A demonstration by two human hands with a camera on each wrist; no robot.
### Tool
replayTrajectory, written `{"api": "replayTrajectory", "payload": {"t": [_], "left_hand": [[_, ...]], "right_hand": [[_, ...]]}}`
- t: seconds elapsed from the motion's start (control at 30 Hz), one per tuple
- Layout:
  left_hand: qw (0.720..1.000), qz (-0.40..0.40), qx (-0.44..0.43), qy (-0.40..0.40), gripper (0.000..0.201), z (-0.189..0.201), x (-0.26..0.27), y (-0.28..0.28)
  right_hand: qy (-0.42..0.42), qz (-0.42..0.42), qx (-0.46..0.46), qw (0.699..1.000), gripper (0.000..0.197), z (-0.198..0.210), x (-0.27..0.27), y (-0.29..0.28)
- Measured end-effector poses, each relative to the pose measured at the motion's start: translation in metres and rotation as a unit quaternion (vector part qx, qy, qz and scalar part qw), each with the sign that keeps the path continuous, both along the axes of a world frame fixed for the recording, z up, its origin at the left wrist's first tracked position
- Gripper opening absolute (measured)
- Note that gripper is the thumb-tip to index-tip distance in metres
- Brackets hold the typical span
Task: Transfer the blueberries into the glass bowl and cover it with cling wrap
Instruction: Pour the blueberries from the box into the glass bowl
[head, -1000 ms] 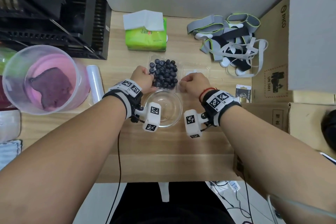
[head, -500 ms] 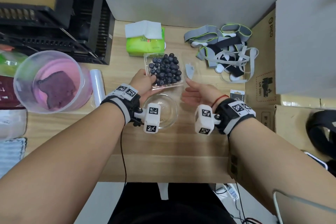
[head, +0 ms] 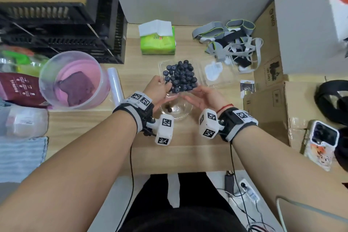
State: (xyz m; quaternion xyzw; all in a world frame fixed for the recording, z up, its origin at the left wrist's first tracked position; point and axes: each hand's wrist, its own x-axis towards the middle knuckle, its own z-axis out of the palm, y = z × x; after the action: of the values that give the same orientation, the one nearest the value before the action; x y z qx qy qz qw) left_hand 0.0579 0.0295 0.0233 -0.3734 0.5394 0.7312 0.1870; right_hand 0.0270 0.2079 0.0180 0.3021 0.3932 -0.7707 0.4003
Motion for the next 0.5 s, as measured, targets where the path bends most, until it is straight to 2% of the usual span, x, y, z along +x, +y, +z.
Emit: {"api": "replayTrajectory", "payload": {"t": [0.07, 0.17, 0.23, 0.33, 0.4, 0.5], "left_hand": [[0.998, -0.054, -0.033, 0.008, 0.015, -0.002, 0.010, -0.001], [0.986, -0.117, -0.114, 0.016, 0.028, -0.006, 0.024, -0.003], [0.964, -0.158, -0.211, 0.016, 0.034, -0.014, 0.036, -0.008], [0.934, -0.149, -0.322, -0.028, 0.028, -0.027, 0.052, -0.013], [0.926, -0.157, -0.338, -0.060, 0.042, -0.035, 0.059, -0.011], [0.924, -0.193, -0.321, -0.076, 0.062, -0.047, 0.062, -0.008]], "right_hand": [[0.011, -0.030, 0.020, 0.999, 0.031, -0.002, 0.010, 0.001], [0.019, -0.071, 0.029, 0.997, 0.039, -0.005, 0.020, 0.008], [0.020, -0.087, 0.039, 0.995, 0.032, -0.005, 0.025, 0.016], [0.026, -0.091, 0.062, 0.994, 0.029, -0.007, 0.027, 0.025], [0.035, -0.084, 0.100, 0.991, 0.032, -0.011, 0.027, 0.028], [0.054, -0.049, 0.147, 0.986, 0.025, -0.015, 0.028, 0.030]]}}
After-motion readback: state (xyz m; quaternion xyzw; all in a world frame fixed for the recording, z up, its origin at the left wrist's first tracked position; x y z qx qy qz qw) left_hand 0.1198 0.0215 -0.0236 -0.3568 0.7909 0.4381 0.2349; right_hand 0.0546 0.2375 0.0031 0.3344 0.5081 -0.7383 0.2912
